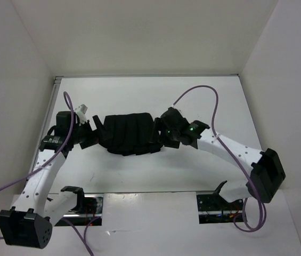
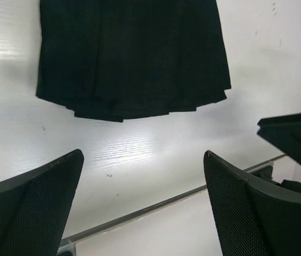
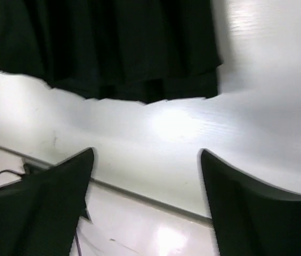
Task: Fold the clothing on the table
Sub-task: Fold the skirt
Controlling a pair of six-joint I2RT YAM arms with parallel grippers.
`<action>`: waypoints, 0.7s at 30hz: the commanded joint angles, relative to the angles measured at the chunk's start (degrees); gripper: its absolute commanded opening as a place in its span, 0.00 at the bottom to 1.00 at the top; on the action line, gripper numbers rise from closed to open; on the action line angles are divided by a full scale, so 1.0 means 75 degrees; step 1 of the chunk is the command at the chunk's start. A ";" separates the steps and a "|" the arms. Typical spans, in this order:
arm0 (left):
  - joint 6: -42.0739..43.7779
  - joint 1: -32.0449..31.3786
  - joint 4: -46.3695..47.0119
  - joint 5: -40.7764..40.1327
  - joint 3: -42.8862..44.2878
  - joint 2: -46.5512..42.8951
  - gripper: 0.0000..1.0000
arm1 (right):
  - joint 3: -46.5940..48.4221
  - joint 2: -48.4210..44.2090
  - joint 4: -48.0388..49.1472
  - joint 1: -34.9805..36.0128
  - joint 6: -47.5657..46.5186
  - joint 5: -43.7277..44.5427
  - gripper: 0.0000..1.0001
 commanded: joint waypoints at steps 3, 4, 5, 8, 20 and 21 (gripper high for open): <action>-0.0393 -0.0271 0.0998 0.0680 -0.0176 0.0328 1.00 | -0.0475 -0.1326 0.1085 0.0501 0.0804 0.0806 1.00; -0.0394 -0.0343 0.1079 0.0680 -0.0175 0.0329 1.00 | -0.0685 -0.1478 0.1204 0.0501 0.0804 0.0806 1.00; -0.0475 -0.0344 0.1231 0.0762 -0.0175 0.0422 1.00 | -0.0769 -0.1608 0.1287 0.0501 0.0804 0.0887 1.00; -0.0476 -0.0683 0.1326 0.0762 -0.0071 0.0528 1.00 | -0.0887 -0.1878 0.1580 0.0501 0.0804 0.0888 1.00; -0.0476 -0.1070 0.1326 0.0130 0.0212 0.0540 1.00 | -0.0828 -0.1785 0.1674 0.0419 0.0933 0.1251 1.00; -0.0476 -0.1070 0.1326 0.0130 0.0212 0.0540 1.00 | -0.0828 -0.1785 0.1674 0.0419 0.0933 0.1251 1.00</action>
